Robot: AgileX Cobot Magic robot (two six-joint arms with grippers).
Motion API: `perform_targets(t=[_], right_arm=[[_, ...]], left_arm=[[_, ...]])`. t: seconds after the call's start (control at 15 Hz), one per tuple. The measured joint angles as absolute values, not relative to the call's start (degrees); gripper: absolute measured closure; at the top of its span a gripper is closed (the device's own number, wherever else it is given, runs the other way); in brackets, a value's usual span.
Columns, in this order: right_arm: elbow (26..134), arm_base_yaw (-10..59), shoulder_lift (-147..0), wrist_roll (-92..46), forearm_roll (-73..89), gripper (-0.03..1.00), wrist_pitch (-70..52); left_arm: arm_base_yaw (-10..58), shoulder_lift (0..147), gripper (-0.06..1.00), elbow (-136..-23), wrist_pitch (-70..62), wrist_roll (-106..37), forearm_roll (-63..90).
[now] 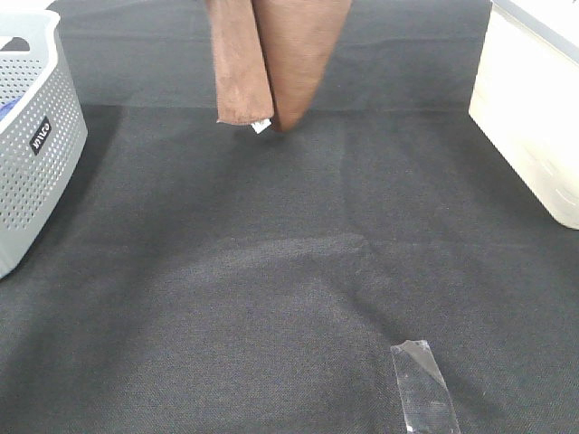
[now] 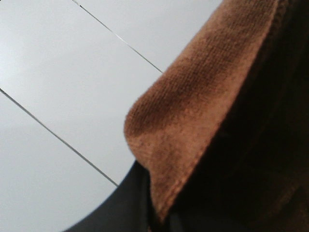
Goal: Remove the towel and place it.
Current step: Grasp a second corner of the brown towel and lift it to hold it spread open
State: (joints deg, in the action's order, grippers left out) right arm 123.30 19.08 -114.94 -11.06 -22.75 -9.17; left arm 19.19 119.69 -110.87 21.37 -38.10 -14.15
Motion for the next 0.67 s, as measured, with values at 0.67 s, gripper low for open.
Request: perform_targets(t=[0.67], right_arm=[[124.1, 18.51, -116.94, -10.89, -19.37, 0.97, -12.15]], left_arm=[[19.14, 122.5, 0.92, -111.96, 22.0, -35.24, -11.69]])
